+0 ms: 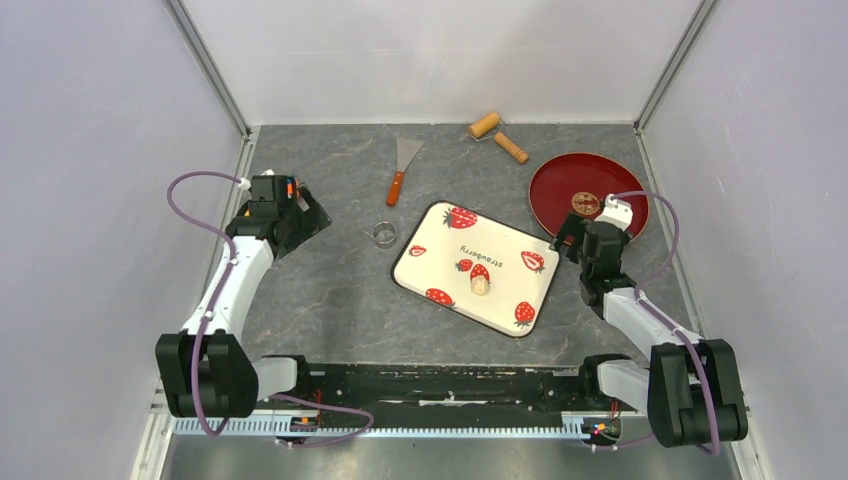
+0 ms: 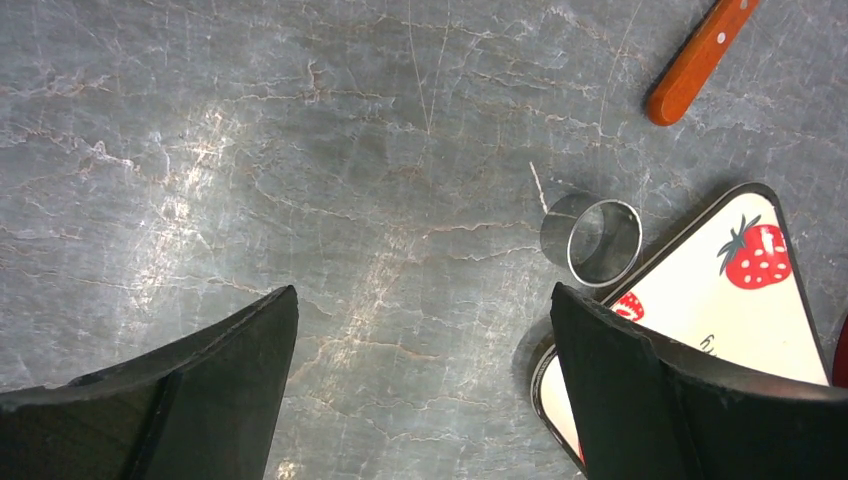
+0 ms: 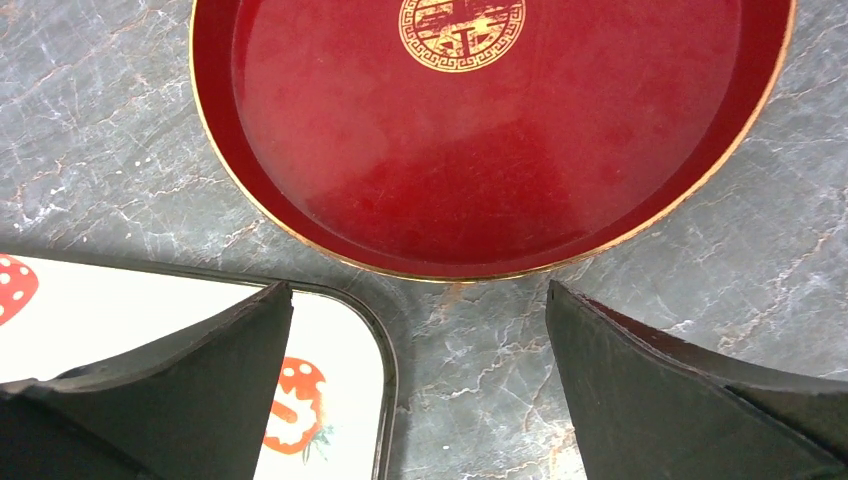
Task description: Roll out the dumpling wrappers from the dough
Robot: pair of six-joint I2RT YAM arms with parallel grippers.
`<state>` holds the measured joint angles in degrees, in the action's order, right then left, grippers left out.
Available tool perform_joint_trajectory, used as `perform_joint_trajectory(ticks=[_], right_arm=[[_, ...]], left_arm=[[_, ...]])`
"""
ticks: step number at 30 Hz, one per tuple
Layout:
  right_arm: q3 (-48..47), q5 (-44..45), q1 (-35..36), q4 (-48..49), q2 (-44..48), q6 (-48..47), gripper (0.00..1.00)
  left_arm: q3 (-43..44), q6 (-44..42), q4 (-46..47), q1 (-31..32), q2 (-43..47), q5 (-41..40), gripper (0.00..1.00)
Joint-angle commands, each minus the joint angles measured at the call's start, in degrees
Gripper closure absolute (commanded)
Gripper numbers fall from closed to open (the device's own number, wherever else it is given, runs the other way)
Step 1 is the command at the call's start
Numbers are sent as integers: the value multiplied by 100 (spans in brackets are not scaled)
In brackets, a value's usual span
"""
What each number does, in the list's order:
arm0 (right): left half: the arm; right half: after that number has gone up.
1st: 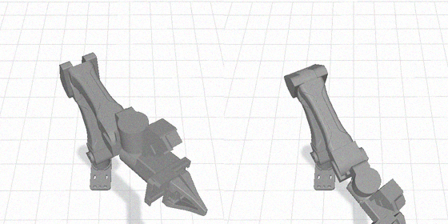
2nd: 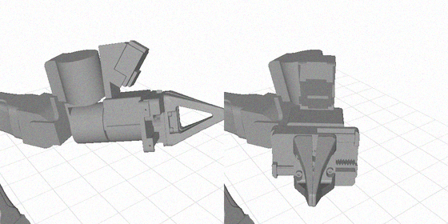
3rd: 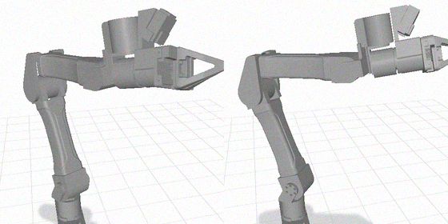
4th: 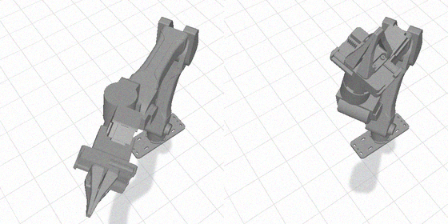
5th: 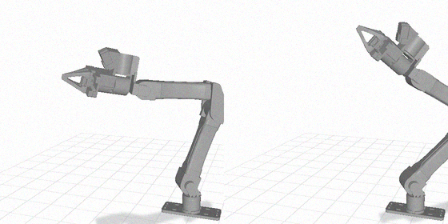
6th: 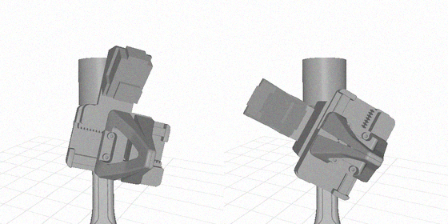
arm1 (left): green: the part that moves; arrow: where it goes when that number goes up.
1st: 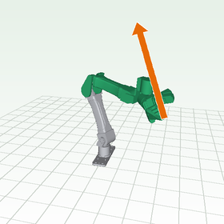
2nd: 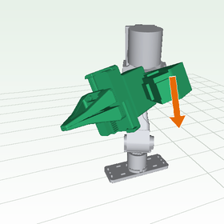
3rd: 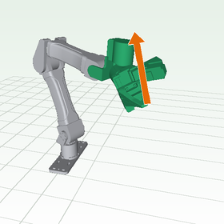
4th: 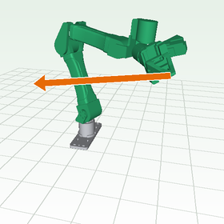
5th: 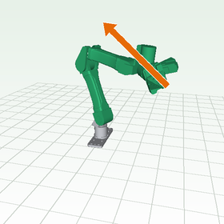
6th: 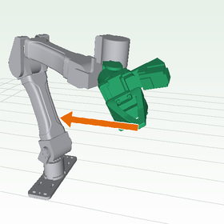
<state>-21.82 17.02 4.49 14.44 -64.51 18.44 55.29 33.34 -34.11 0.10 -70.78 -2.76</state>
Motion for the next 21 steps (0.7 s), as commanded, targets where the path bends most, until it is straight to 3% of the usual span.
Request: perform_joint_trajectory(ticks=[1, 9, 14, 21], right_arm=[[-310, -182, -20, -49, -156, 375, 2], [-1311, -169, -22, -1821, -991, 530, 2], [-1237, -219, -43, -1971, -794, 530, 2], [-1058, -370, -213, -2193, -352, 549, 2]], left_arm=[[-36, -83, -218, -1, 55, 247, 0], [60, 46, -176, -1, -680, 1219, 1], [110, 353, 340, 98, -1437, 2229, 4], [574, 489, 424, 570, -2344, 2219, 16]])
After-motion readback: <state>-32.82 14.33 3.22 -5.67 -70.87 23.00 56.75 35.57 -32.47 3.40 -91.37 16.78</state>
